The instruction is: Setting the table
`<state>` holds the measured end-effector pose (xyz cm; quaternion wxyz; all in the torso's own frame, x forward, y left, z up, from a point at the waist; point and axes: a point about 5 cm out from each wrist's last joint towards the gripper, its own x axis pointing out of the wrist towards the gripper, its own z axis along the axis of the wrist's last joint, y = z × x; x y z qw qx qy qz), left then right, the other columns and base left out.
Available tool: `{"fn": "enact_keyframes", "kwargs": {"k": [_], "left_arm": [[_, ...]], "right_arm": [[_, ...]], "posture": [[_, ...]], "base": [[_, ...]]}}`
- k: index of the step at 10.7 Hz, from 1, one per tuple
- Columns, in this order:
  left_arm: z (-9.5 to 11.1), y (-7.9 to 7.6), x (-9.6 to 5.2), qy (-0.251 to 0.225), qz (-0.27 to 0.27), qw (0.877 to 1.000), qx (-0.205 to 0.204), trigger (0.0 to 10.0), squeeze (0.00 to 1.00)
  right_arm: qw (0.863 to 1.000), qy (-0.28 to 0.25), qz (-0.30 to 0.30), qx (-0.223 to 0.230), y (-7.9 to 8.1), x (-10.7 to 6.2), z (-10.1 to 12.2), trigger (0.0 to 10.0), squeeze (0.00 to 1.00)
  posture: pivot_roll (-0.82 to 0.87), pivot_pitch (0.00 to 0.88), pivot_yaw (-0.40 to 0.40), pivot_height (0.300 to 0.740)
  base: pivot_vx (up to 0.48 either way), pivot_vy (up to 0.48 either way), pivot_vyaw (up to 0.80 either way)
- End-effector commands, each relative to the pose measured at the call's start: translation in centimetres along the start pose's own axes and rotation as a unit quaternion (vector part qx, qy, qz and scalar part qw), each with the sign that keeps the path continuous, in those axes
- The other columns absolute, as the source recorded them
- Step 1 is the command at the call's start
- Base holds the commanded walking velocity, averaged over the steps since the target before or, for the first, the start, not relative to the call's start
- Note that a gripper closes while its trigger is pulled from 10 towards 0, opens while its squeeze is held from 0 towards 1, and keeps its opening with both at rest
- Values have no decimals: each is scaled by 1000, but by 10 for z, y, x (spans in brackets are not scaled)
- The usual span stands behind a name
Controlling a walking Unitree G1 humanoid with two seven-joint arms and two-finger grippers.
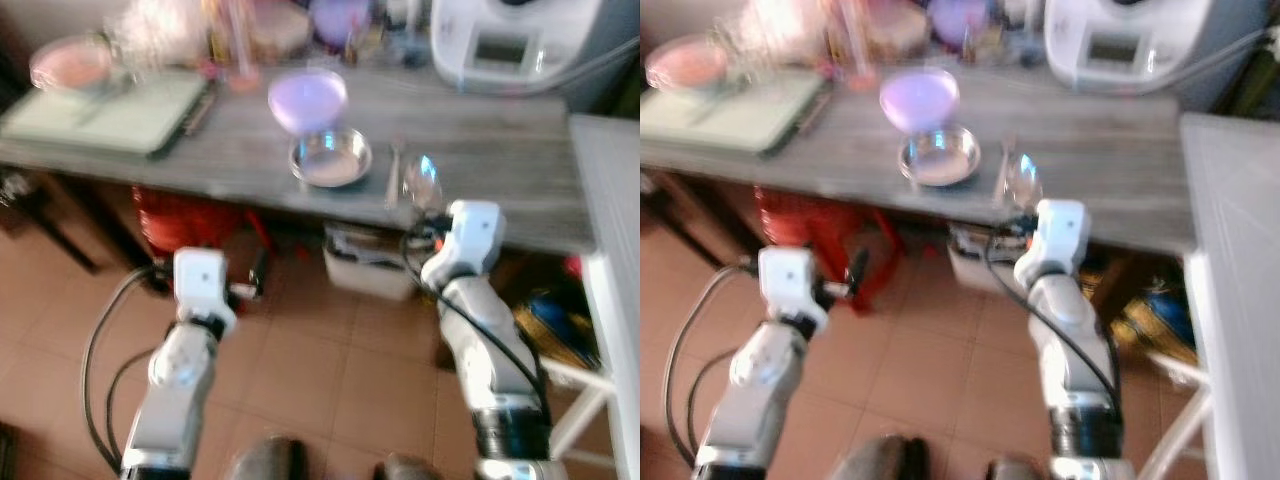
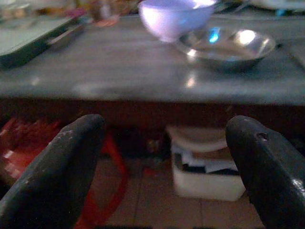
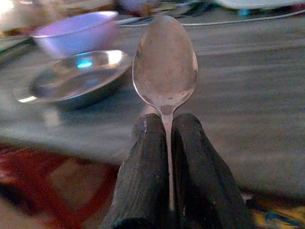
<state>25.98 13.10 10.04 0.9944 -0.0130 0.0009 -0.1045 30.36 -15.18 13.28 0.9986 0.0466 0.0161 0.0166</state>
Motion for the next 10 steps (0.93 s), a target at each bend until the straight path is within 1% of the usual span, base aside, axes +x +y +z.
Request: {"fn": "enact_keyframes", "kwargs": {"k": [1, 2, 3, 4, 6, 7, 8, 10], "left_arm": [[1, -9, -1, -5, -19, 1000, -1, 10000, 0], [3, -7, -2, -9, -14, 1000, -10, 10000, 0], [4, -5, -4, -12, -8, 1000, -17, 10000, 0], [3, -3, -9, -12, -5, 1000, -13, 10000, 0], [-4, 4, -22, 6, 4, 1000, -6, 10000, 0], [-7, 8, -28, 18, 13, 1000, -7, 10000, 0], [-7, 11, -29, 20, 12, 1000, -4, 10000, 0], [-5, 16, -36, 30, 10, 999, 6, 10000, 0]], "right_arm": [[1000, -9, -29, -8, -12, 0, 3, 0, 0], [999, -12, -32, -10, -13, 0, 4, 0, 0], [999, -16, -40, -13, -15, 0, 5, 0, 0], [998, -20, -55, -18, -19, 0, 6, 0, 0], [996, -20, -84, -18, -27, -1, 5, 0, 0], [995, -7, -98, 3, -30, 3, 3, 0, 0], [995, -3, -102, 13, -30, 6, 2, 0, 0], [992, 13, -112, 50, -25, 17, -2, 0, 0]], "posture": [[5, 95, 69, 740], [4, 98, 69, 740], [6, 101, 69, 740], [8, 104, 71, 740], [17, 119, 76, 740], [31, 134, 83, 740], [42, 141, 89, 740], [72, 163, 110, 740]], "base": [[480, 0, 0], [465, 0, 0], [0, 0, 0], [0, 0, 0], [0, 0, 0], [0, 0, 0], [0, 0, 0], [0, 0, 0]]}}
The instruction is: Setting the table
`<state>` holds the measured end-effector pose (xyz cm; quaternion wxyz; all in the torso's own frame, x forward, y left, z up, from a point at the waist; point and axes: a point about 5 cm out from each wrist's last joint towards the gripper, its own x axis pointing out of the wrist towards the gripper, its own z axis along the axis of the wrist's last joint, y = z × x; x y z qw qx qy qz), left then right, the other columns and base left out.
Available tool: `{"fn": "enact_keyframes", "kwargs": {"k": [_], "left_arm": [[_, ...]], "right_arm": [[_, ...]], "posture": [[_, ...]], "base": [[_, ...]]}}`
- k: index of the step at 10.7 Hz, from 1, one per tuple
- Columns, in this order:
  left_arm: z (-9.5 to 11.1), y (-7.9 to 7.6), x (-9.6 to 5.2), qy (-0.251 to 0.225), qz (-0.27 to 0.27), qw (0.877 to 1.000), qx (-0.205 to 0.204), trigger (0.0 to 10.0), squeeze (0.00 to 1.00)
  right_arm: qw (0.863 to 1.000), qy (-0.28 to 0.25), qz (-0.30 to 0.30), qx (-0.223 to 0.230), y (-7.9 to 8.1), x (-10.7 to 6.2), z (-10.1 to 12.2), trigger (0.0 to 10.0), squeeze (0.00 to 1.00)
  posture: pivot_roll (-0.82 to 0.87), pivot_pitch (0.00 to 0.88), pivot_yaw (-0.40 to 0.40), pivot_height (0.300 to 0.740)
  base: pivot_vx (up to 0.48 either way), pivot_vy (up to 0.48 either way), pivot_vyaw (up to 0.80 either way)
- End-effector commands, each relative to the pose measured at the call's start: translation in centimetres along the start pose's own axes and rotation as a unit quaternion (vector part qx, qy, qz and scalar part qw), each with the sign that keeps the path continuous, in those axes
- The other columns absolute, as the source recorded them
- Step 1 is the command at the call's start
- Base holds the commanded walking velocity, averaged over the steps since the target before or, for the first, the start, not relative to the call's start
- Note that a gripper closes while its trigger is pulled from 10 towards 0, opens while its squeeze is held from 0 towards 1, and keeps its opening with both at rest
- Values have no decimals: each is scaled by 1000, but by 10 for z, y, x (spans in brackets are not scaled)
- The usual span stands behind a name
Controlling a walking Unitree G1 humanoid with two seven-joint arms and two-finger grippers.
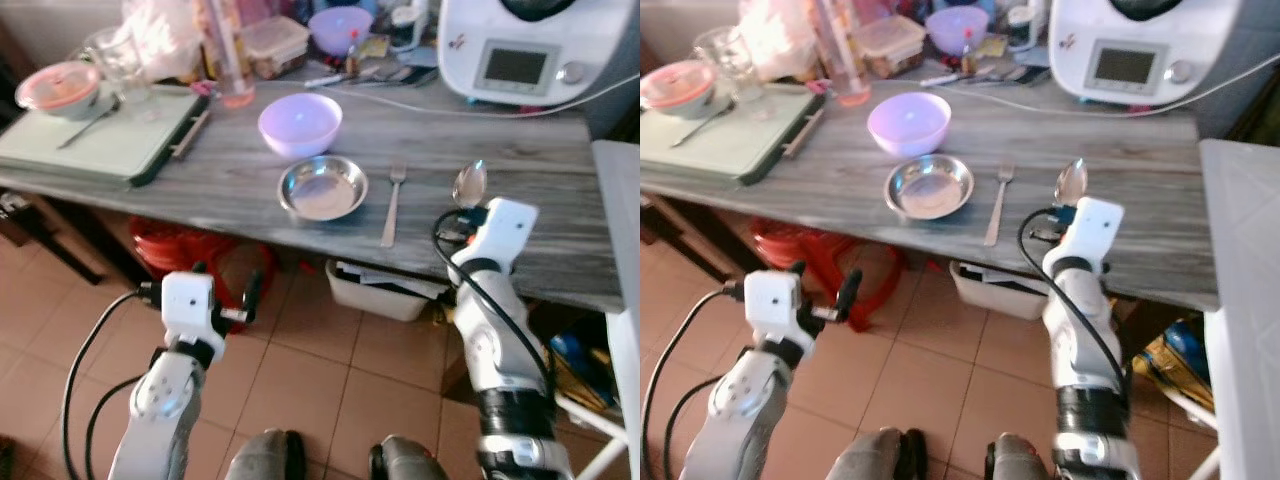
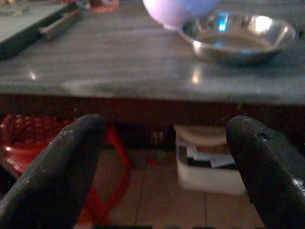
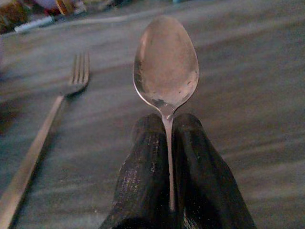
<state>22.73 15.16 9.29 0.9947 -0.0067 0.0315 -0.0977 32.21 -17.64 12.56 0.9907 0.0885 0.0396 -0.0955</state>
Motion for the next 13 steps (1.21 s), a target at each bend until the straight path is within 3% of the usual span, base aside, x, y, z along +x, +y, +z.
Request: {"fn": "enact_keyframes", "kwargs": {"k": [1, 3, 6, 10, 13], "left_arm": [[1, 4, -3, 4, 2, 1000, 5, 10000, 0], [1, 3, -7, 11, -3, 1000, 6, 10000, 0], [3, 1, -7, 14, -6, 1000, 8, 10000, 0], [3, -1, -7, 17, -6, 1000, 4, 10000, 0], [3, -2, -5, 18, -6, 1000, 3, 10000, 0]], "right_arm": [[1000, -1, 6, 9, 6, 3, 3, 0, 0], [999, 14, 10, 33, 16, 11, 2, 0, 0], [999, 22, 29, 33, 36, 18, 2, 0, 0], [999, 34, 10, 34, 32, 19, -1, 0, 0], [998, 53, -8, 32, 27, 11, -10, 0, 0]], "posture": [[80, 173, 116, 740], [92, 181, 117, 740], [98, 184, 111, 740], [94, 186, 105, 740], [90, 187, 102, 740]], "base": [[0, 0, 0], [0, 0, 0], [0, 0, 0], [0, 0, 0], [0, 0, 0]]}}
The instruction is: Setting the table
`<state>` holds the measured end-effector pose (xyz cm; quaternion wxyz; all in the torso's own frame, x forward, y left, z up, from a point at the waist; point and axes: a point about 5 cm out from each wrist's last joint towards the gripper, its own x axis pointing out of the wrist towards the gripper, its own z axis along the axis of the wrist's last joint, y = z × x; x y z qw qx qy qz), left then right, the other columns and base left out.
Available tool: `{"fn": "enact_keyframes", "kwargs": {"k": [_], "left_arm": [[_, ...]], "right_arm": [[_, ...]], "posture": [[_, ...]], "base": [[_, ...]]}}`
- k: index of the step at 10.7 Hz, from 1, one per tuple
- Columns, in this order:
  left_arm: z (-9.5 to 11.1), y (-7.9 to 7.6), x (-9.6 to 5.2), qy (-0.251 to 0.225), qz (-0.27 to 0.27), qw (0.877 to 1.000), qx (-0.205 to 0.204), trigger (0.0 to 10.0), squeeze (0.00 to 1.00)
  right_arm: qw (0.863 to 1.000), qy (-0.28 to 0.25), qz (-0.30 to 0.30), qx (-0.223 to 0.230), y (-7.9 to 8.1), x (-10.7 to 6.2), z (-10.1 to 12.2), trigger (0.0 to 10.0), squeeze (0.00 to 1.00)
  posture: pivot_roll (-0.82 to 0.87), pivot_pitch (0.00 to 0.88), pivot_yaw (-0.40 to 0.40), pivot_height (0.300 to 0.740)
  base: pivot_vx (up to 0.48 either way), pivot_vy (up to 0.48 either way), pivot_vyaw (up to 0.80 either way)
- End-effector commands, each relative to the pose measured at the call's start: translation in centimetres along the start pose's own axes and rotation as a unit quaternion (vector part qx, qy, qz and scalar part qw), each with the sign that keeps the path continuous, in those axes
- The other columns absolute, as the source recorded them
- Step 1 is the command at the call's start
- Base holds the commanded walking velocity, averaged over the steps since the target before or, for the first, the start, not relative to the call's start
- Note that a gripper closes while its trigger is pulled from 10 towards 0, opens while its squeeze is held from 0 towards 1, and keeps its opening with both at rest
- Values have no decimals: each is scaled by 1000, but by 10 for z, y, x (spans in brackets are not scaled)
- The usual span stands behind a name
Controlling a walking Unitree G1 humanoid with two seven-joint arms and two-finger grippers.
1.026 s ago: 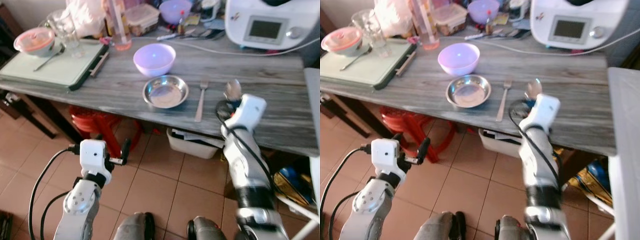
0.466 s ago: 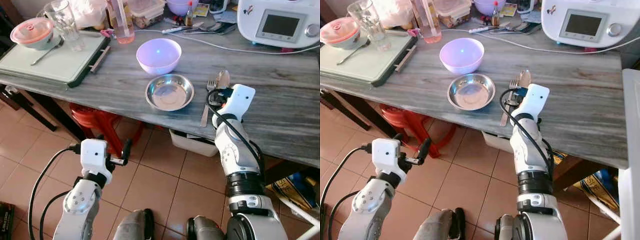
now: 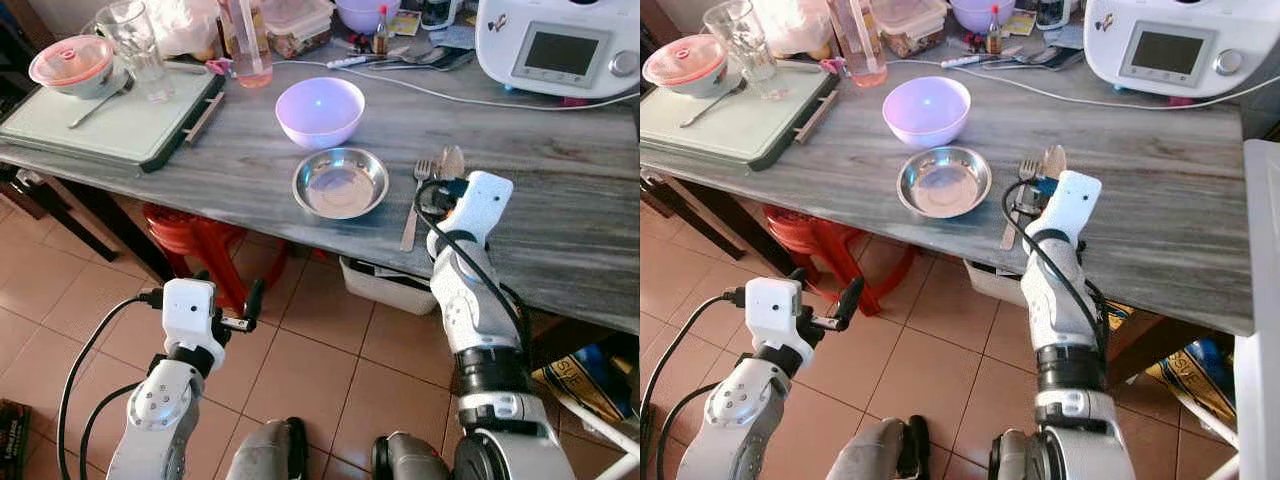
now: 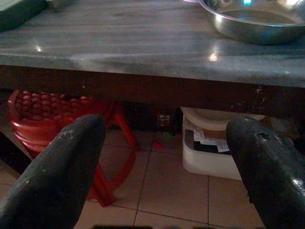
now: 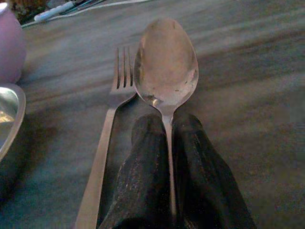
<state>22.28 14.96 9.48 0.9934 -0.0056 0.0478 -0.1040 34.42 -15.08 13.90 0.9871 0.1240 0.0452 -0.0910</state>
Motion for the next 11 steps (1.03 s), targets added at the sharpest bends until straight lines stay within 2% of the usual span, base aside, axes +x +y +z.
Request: {"fn": "enact_keyframes", "kwargs": {"k": [1, 2, 3, 4, 5, 6, 7, 11], "left_arm": [[1, 1, -1, 1, -1, 1000, 2, 10000, 0], [1, 0, 0, 2, -1, 1000, 2, 10000, 0], [1, 0, 0, 2, -2, 1000, 2, 10000, 0], [1, 0, 0, 3, -1, 1000, 2, 10000, 0], [1, 0, 0, 2, 1, 1000, 1, 10000, 0], [1, 0, 1, 2, 1, 1000, 1, 10000, 0], [1, -1, 0, 2, 0, 1000, 0, 10000, 0], [1, -2, 3, 0, 2, 1000, -2, 10000, 0]], "right_arm": [[999, 46, -19, -5, -8, -5, -22, 0, 0], [999, 49, -22, -6, -10, -5, -23, 0, 0], [998, 50, -26, -8, -11, -5, -24, 4667, 0], [998, 51, -27, -9, -12, -4, -23, 8667, 0], [998, 51, -28, -10, -12, -3, -23, 10000, 0], [998, 52, -29, -11, -13, -2, -23, 10000, 525], [998, 50, -28, -10, -12, -2, -22, 10000, 1000], [999, 38, -15, -9, -10, -2, -19, 10000, 1000]], "posture": [[87, 192, 101, 740], [87, 190, 101, 740], [88, 195, 101, 740], [89, 192, 100, 740], [90, 198, 99, 740], [91, 195, 97, 740], [89, 194, 95, 740], [85, 192, 88, 740]], "base": [[0, 0, 0], [0, 0, 0], [0, 0, 0], [0, 0, 0], [0, 0, 0], [0, 0, 0], [0, 0, 0], [0, 0, 0]]}}
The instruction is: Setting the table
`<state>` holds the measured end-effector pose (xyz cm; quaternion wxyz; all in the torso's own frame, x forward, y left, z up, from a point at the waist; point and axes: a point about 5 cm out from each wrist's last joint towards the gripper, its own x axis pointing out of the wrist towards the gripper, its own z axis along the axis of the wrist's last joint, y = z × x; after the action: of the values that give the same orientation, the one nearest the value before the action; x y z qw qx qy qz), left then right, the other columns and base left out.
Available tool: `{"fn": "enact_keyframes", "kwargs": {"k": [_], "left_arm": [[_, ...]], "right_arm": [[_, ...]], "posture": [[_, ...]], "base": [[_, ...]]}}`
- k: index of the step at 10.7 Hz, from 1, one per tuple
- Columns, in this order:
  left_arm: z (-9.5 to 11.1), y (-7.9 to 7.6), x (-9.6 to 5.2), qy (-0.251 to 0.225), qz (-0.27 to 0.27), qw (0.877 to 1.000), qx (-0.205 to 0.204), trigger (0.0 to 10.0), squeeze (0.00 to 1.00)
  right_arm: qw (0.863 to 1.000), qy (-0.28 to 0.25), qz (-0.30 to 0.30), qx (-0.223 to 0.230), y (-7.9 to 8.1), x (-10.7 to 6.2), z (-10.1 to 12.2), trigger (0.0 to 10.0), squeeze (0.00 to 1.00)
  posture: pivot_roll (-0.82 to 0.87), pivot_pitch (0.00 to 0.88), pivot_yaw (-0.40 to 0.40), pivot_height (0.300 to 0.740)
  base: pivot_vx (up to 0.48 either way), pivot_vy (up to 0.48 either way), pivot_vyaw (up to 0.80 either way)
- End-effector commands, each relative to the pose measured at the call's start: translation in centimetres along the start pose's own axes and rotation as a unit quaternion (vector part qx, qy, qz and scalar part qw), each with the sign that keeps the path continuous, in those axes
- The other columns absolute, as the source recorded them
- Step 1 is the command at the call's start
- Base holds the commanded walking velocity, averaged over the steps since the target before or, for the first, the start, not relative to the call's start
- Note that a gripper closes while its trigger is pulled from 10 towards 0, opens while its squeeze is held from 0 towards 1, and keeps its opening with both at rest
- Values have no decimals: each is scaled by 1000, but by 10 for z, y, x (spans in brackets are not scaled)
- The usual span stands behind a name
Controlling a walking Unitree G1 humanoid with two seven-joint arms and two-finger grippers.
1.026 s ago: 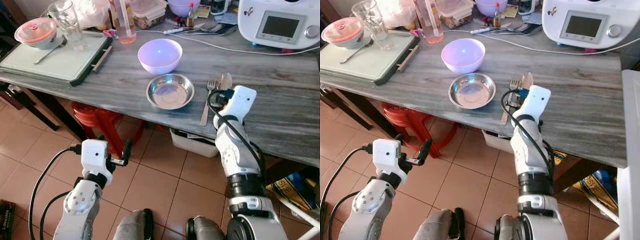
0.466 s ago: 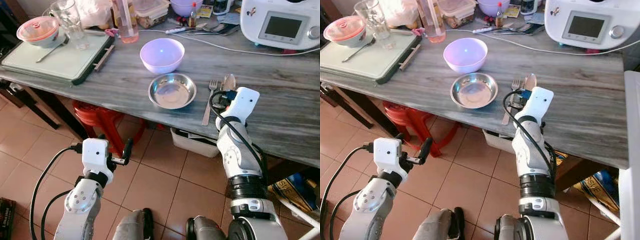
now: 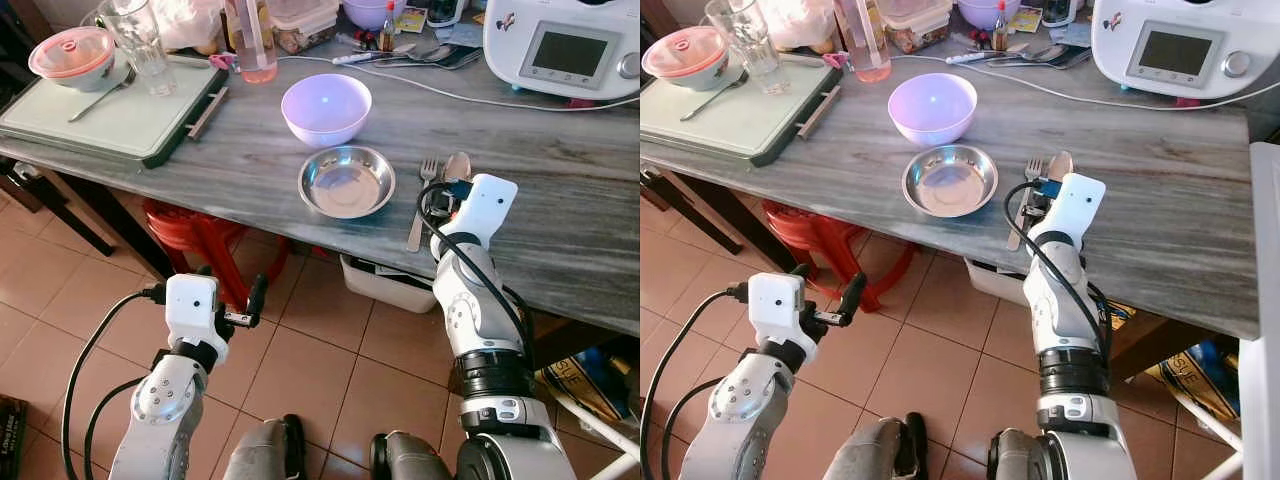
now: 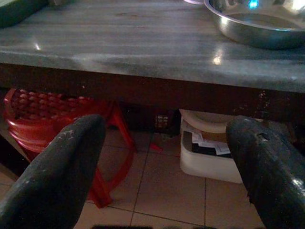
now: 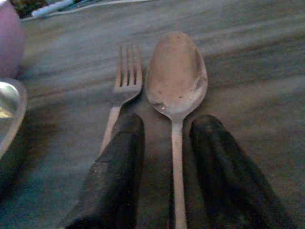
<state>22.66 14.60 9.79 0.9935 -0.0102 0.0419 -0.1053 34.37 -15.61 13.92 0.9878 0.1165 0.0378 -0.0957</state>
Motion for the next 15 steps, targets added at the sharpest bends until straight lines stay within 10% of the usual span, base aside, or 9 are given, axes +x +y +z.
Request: {"fn": "enact_keyframes", "kwargs": {"k": [1, 6, 9, 14, 15], "left_arm": [[-2, 1, -1, 6, 4, 1000, 1, 10000, 0], [0, 4, 0, -4, 9, 1000, -6, 10000, 0], [4, 9, 1, -21, 33, 999, 0, 10000, 0], [-1, 13, 15, -19, 68, 997, -7, 10000, 0], [2, 12, 20, -25, 64, 998, -8, 10000, 0]], "right_arm": [[999, 37, -1, 3, -2, -3, -17, 10000, 1000], [999, -42, 27, 17, 4, -5, 12, 10000, 1000], [982, -157, 69, -74, 7, -14, 42, 10000, 1000], [973, -130, 108, -156, -6, -38, 10, 10000, 1000], [973, -134, 110, -151, -14, -43, 9, 10000, 0]], "posture": [[85, 192, 87, 740], [77, 173, 90, 740], [62, 144, 85, 740], [48, 42, 70, 740], [46, 29, 64, 740]], "base": [[0, 0, 0], [0, 0, 0], [0, 0, 0], [0, 0, 0], [0, 0, 0]]}}
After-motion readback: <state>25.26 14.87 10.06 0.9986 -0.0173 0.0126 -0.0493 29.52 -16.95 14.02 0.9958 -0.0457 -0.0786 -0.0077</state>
